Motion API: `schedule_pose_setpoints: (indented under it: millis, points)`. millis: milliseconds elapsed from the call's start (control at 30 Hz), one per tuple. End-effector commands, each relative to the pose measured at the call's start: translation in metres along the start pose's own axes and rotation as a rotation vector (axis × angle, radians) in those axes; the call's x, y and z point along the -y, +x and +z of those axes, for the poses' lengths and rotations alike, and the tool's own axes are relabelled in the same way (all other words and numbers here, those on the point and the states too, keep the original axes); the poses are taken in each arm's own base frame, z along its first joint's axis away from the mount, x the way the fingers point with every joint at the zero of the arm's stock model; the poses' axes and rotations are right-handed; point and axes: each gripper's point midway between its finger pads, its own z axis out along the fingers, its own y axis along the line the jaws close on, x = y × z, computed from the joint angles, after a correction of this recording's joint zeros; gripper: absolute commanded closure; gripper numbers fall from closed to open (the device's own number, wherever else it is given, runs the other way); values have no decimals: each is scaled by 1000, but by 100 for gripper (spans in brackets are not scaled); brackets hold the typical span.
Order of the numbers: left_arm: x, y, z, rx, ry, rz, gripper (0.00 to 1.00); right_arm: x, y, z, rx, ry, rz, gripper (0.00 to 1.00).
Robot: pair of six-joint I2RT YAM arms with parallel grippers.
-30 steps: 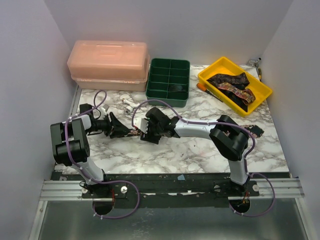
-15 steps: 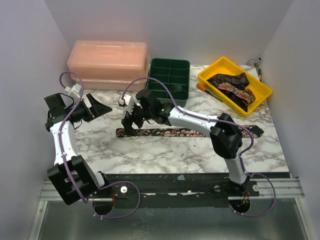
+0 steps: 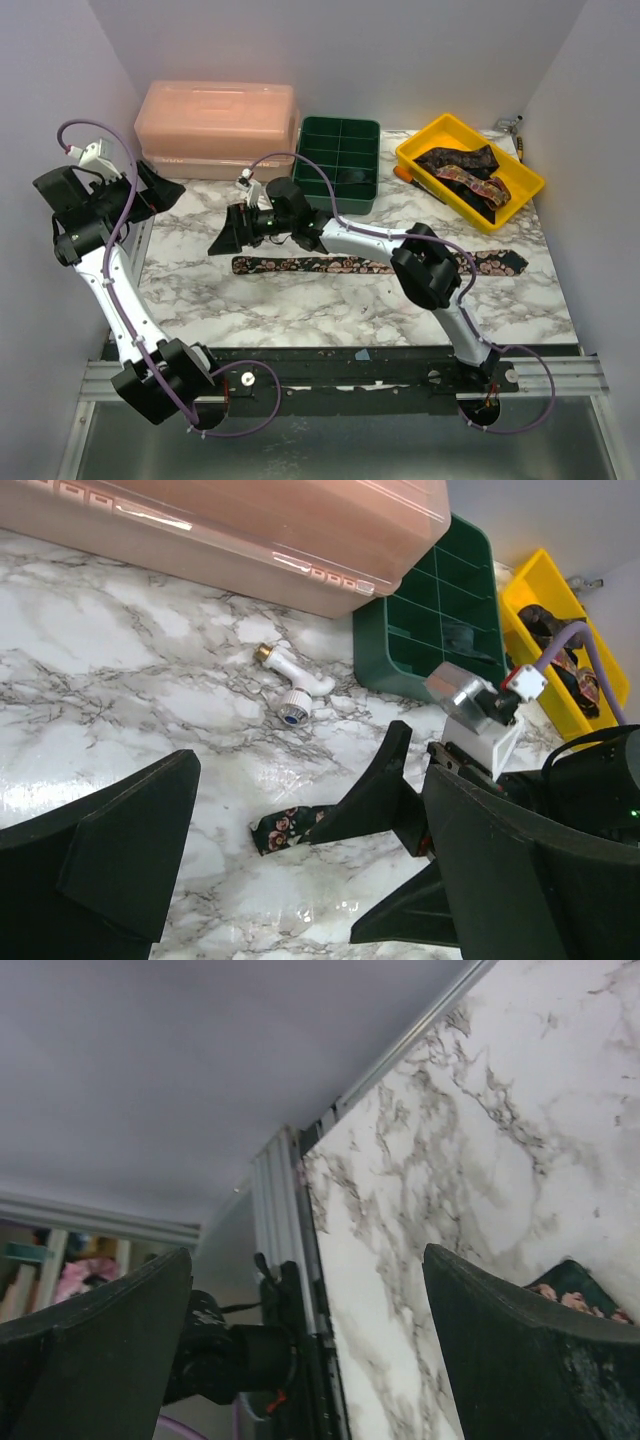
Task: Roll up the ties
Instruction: Roll the tie at the center of the board.
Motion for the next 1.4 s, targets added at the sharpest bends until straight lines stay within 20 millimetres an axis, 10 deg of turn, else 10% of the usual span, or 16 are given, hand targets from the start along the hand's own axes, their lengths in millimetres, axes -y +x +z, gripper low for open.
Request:
schedule_pose_setpoints:
  millis: [0,667,1167,1367]
  points:
    - [-7,17,-6,-10,-65,-26,2,-4,-5,5,72,-99,240,0]
    - [-5,45,-19,-34,-106,-12,1,59,22,31,114,-63,595,1]
    - [-16,53,-21,-55,-158,5,2,174,159,25,9,328,975,3]
    - [-18,61,-19,-73,-142,18,1,137,117,37,27,211,832,3]
